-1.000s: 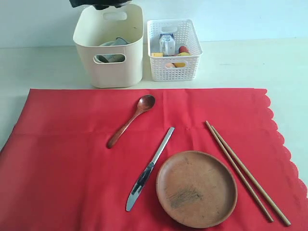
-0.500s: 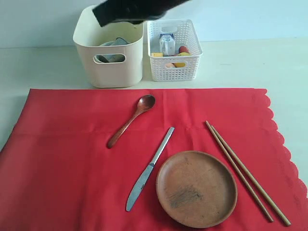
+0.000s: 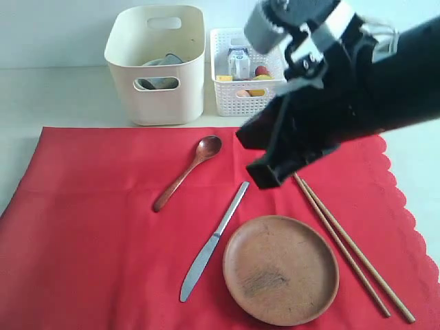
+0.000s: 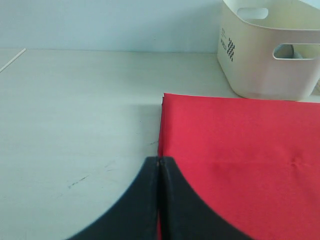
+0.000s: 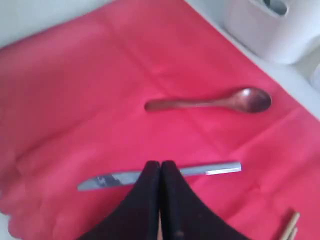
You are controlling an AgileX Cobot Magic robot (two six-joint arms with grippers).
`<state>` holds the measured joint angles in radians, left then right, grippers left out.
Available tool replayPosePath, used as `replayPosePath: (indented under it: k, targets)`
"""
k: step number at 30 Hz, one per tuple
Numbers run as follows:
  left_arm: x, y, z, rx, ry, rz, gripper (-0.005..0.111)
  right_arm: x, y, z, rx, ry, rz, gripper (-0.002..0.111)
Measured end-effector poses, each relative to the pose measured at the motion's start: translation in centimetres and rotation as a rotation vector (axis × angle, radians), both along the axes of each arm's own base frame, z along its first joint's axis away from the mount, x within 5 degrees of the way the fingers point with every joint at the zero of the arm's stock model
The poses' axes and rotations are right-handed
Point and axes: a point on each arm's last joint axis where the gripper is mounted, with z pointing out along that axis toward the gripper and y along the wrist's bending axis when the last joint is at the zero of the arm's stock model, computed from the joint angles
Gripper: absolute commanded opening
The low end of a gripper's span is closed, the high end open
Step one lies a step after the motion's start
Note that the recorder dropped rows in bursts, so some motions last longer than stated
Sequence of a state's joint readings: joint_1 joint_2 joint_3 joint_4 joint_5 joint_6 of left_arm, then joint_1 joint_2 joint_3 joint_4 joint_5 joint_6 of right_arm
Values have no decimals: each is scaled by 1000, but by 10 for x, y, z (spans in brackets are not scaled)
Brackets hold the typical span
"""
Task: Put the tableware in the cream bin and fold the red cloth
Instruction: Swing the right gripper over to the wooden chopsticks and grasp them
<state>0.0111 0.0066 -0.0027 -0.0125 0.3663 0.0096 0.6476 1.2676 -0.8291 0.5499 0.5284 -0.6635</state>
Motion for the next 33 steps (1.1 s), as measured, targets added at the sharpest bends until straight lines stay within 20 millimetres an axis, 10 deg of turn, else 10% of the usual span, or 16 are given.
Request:
replayPosePath:
  k: [8, 14, 18, 33]
  targets:
    - [0, 0, 0, 0, 0, 0, 0, 10, -23, -67, -386, -6, -40, 0]
    - [0, 0, 0, 0, 0, 0, 0, 41, -36, -94, -566, -94, -315, 27]
    - [0, 0, 0, 0, 0, 0, 0, 54, -39, -110, -523, -93, -567, 45]
    - [0, 0, 0, 0, 0, 0, 0, 56, -38, -143, -450, 70, -826, 45]
